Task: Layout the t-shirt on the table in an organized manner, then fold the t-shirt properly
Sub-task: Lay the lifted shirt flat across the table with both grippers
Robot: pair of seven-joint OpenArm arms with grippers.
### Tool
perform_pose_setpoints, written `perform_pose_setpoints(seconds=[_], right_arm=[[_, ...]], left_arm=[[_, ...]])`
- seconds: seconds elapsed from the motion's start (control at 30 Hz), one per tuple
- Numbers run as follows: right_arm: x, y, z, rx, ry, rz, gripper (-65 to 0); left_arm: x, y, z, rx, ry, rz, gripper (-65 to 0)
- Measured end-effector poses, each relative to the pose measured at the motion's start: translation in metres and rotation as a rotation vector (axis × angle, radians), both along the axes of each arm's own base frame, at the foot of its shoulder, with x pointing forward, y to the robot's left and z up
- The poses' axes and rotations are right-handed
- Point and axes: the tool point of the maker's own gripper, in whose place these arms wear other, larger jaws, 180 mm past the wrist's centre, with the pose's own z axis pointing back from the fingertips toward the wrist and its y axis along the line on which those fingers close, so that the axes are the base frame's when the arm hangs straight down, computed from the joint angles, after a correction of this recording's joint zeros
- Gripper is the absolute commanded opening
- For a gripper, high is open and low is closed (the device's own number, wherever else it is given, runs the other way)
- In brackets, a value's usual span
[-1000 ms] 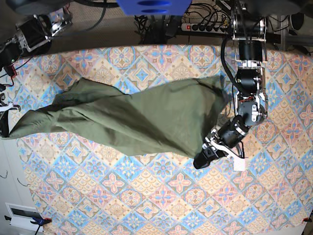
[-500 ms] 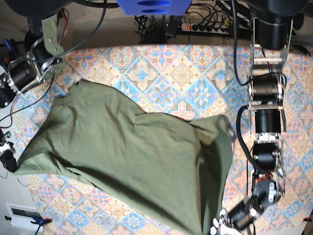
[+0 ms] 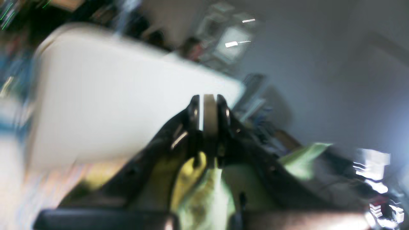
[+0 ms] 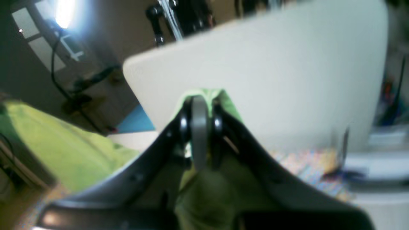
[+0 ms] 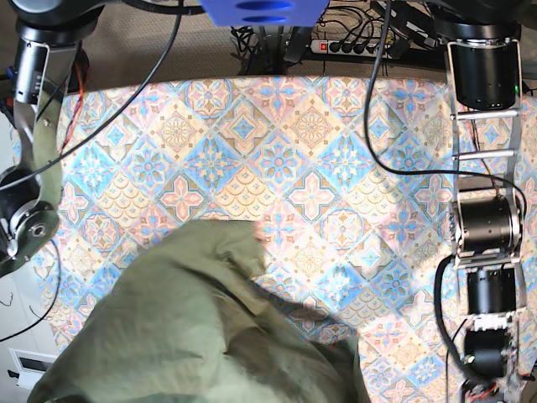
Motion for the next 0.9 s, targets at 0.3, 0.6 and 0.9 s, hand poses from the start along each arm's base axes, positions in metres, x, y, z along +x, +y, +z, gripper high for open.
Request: perform_pose_setpoints(seconds=[0.3, 0.6, 0.9], right_arm=[[-0.079, -0.045, -0.138, -0.128, 0.264, -0.084, -64.5], [-0.181, -0.048, -0.24, -0.257, 0.479, -0.18, -64.5], [-0.227, -0.017, -0.302, -0.302, 0.642, -0.109, -64.5]], left_arm=[[-0.086, 0.088, -0.087, 0.166, 0.09, -0.002, -65.0], [-0.206, 0.092, -0.259, 0.266, 0.392, -0.043, -65.0], [-0.304, 0.056, -0.387, 0.477, 0.651, -0.102, -65.0]])
